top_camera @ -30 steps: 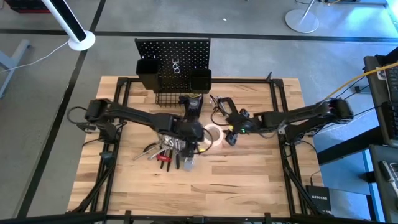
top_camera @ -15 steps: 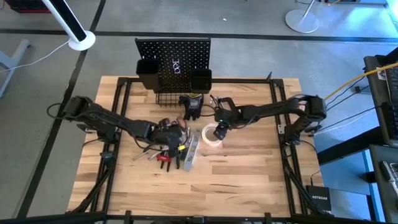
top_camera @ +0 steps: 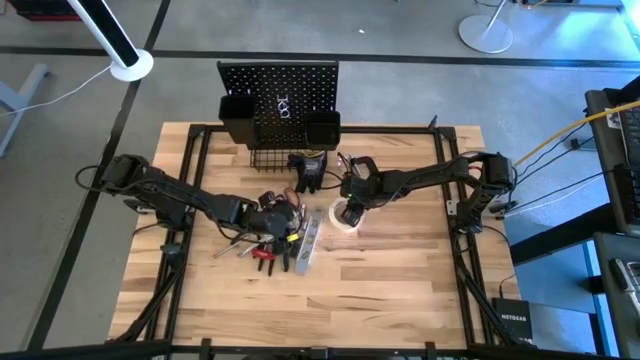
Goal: Hang tools onto peg board
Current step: Put the masking tape into the wire basket on the pegboard
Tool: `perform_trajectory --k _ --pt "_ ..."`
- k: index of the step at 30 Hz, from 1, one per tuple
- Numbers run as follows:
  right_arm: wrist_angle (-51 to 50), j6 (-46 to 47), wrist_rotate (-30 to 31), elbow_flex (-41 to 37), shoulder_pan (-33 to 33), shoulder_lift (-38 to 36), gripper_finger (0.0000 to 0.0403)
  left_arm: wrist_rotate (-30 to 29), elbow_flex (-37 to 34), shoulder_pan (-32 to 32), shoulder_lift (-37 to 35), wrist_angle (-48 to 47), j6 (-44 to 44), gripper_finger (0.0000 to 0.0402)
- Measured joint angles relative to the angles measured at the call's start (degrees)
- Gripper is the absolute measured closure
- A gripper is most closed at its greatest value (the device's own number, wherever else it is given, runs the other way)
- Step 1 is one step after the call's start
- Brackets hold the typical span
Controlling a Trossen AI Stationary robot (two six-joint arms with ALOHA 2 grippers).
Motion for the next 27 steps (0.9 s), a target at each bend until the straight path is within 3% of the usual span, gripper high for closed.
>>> perform_trajectory --k 3,10,18,27 --pt "0.0 -1.5 0.5 0.0 0.0 -0.1 0.0319 0.0 0.0 0.0 0.0 -0.1 -0.3 0.0204" --pt "-0.1 -1.5 9.6 -0.1 4.1 -2.4 0.0321 -3.8 0.0 -0.4 0.0 3.5 -3.1 0.0204" --pt "3.7 0.5 33.2 -0.1 10.7 -7.2 0.0321 -9.0 0.0 -0.4 0.0 14.8 -7.8 0.0204" --pt "18.9 -8.3 58.1 -0.1 15.7 -7.2 0.0321 -23.3 -4.4 -0.4 0.0 33.0 -7.7 0.0204"
